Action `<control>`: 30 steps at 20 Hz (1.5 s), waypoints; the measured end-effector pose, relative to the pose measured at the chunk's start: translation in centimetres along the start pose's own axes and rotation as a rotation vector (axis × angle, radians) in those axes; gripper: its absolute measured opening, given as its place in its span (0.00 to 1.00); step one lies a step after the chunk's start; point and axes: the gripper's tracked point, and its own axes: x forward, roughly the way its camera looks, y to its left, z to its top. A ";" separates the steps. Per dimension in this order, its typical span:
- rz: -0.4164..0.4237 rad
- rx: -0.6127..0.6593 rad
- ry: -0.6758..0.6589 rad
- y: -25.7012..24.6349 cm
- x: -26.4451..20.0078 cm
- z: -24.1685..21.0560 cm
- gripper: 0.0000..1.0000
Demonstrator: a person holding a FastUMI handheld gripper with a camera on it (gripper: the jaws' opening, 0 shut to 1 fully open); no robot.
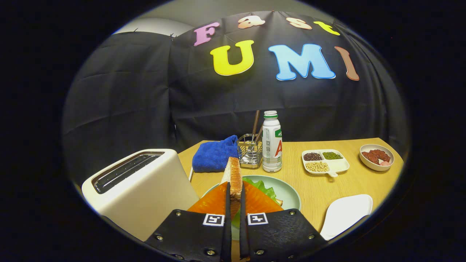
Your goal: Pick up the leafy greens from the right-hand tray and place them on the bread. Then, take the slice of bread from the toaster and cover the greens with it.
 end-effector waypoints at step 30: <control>-0.182 -0.114 -0.198 -12.4 -10.1 5.1 0.37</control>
